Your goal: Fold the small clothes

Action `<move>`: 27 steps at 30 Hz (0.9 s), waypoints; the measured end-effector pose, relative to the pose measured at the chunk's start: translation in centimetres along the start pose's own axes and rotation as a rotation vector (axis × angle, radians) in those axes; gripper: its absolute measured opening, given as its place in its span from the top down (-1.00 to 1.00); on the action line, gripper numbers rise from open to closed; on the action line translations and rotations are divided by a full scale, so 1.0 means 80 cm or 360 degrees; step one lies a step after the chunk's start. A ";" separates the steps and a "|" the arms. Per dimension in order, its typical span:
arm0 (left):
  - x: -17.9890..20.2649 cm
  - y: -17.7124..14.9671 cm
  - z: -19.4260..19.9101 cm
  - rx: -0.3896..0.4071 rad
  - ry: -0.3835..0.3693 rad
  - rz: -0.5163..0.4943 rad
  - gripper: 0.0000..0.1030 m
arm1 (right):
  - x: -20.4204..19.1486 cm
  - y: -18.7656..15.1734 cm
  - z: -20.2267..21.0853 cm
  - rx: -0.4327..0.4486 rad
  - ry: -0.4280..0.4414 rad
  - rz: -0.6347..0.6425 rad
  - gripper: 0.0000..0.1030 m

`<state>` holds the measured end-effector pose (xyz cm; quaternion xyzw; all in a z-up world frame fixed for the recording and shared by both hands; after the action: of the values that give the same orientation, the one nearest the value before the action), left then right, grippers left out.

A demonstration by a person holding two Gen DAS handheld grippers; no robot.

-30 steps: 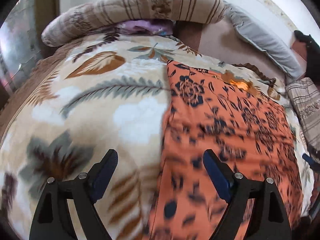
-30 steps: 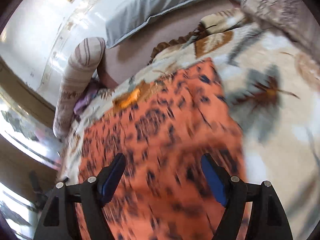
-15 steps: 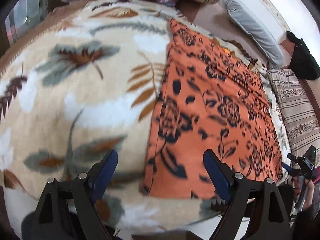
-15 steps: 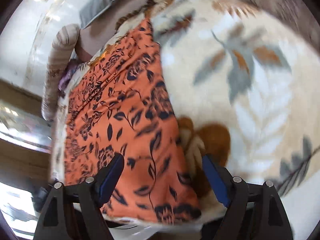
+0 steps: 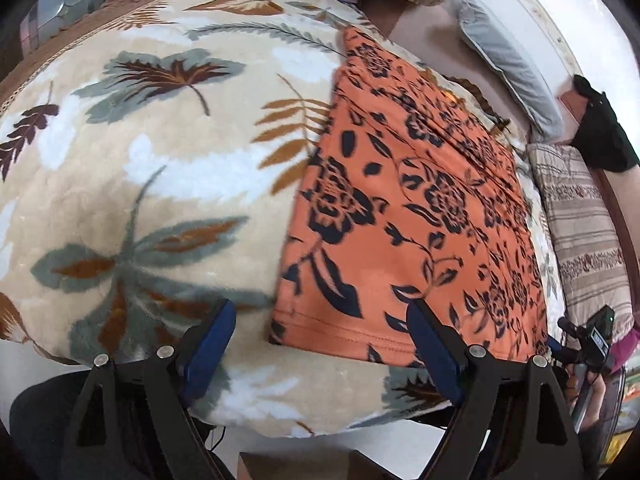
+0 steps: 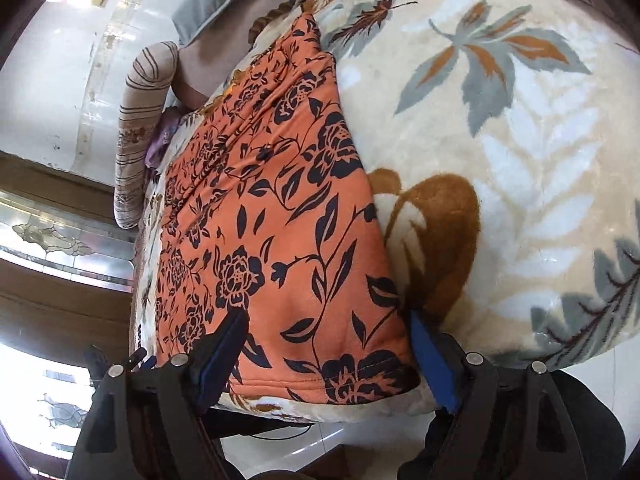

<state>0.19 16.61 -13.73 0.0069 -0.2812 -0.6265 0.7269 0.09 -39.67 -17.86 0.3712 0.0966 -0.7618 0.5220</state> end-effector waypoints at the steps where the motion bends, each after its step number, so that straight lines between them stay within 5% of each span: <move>1: 0.002 -0.001 -0.001 -0.0001 0.0004 -0.0010 -0.70 | 0.000 0.000 0.000 0.0003 0.0003 0.0001 -0.61; 10: 0.001 -0.006 -0.012 -0.0044 0.0012 -0.0010 -0.64 | -0.001 0.000 -0.002 -0.0014 0.0033 0.0024 -0.63; 16: 0.002 -0.004 -0.021 -0.0050 0.0021 -0.0016 -0.20 | 0.000 0.001 -0.006 -0.0038 0.0039 0.0023 -0.63; 18: -0.001 -0.003 -0.020 -0.0043 0.0057 -0.0004 0.30 | -0.001 0.001 -0.008 -0.0046 0.0033 0.0026 -0.63; 21: -0.012 -0.001 -0.016 -0.0039 0.0006 0.0059 0.76 | 0.000 0.002 -0.008 -0.0049 0.0033 0.0012 -0.63; 27: -0.003 0.002 -0.010 -0.0013 -0.0023 0.0014 0.73 | 0.007 0.003 -0.006 -0.0045 0.0051 -0.0018 -0.63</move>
<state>0.64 16.61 -14.48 -0.0018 -0.2839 -0.6246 0.7275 0.42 -39.87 -18.52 0.3754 0.1177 -0.7572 0.5214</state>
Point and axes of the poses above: each gripper's, at about its wrist camera, not at the fingertips, and z roughly against the way its jaws point, x to its right, y to its top, the point moved 2 cm from there along -z, roughly the way its jaws point
